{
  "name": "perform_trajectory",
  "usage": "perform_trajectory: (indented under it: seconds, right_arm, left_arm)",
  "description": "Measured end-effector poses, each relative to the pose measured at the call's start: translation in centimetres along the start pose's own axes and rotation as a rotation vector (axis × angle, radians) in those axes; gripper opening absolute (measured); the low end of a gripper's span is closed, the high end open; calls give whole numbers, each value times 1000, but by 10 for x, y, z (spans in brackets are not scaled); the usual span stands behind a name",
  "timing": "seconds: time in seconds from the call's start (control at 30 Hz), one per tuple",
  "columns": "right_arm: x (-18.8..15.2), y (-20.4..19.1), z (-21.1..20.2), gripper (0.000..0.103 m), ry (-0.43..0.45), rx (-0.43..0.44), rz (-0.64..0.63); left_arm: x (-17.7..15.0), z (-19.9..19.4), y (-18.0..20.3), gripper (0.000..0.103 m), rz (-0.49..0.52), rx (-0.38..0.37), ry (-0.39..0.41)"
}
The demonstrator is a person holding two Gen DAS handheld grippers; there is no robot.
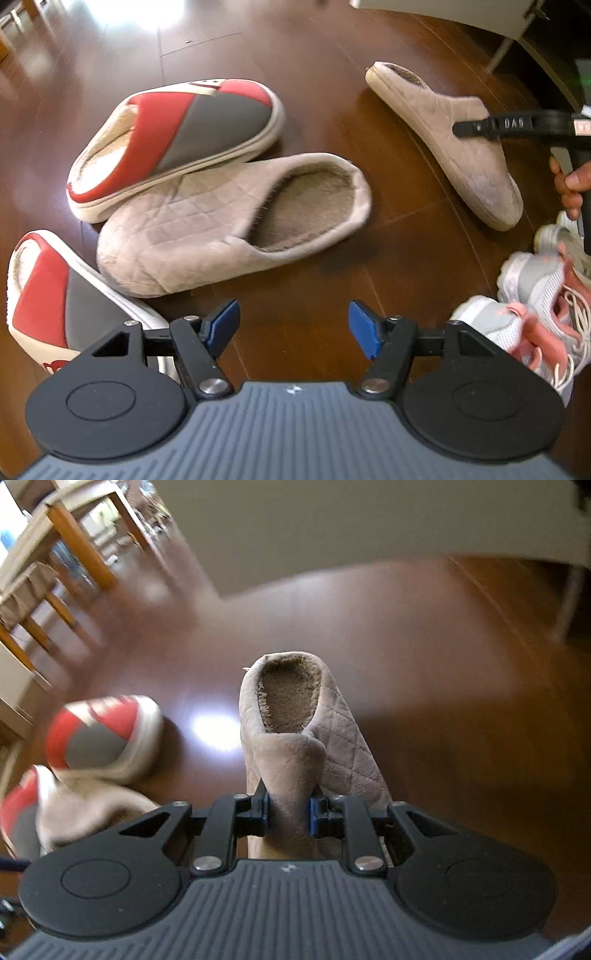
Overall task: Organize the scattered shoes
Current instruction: 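Grasp the beige quilted slipper heel with the right tool and lift, then carry the beige slipper with the right tool toward the shoe row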
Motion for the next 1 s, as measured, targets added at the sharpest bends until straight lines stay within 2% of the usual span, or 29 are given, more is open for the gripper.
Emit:
perform_trajectory:
  seconds: [0.07, 0.27, 0.33, 0.43, 0.53, 0.6, 0.67, 0.77, 0.87, 0.93, 0.97, 1.0]
  right_arm:
    - [-9, 4, -2, 18, 1, -18, -36]
    - [-16, -5, 6, 19, -43, -91, -34]
    - [-23, -4, 3, 19, -45, -118, 26]
    - [-28, 0, 2, 19, -55, -113, 134]
    - [-32, -1, 2, 21, -57, -144, 122]
    - [-35, -1, 2, 33, -58, -164, 114]
    - [-38, -1, 0, 54, -87, -164, 112]
    - [-36, -7, -11, 62, -79, -188, 67]
    - [-31, -32, -34, 66, -7, -193, -48]
    - [-32, -66, -49, 66, 29, -100, -88]
    - [-33, -76, -50, 65, 27, -63, -83]
    - [-35, -94, -50, 64, 14, 11, -53]
  left_arm:
    - [-1, 0, 4, 67, 10, 1, -2]
    - [-5, -3, 4, 67, 2, 0, -6]
    - [-9, -2, 3, 67, -10, 0, -14]
    - [-15, 0, 0, 67, -34, -6, -30]
    - [-20, 0, -1, 67, -55, -14, -35]
    - [-23, -2, -1, 67, -56, -15, -31]
    - [-27, -5, -4, 67, -59, -16, -22]
    - [-34, -7, -11, 67, -74, -11, -20]
    - [-43, -9, -22, 67, -105, -14, -20]
    - [-50, -11, -30, 67, -130, -19, -21]
    - [-52, -11, -32, 67, -138, -18, -22]
    - [-55, -12, -36, 67, -145, -12, -20]
Point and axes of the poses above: each gripper's, at about its wrist camera, not at the fingertips, and z roughly the way its jaws point, y to its right, x to its top, the point moved 10 cm from there along z, roughly the way its jaws point, and after that the axes turned 1 degree about y, right-handed, at the moved point
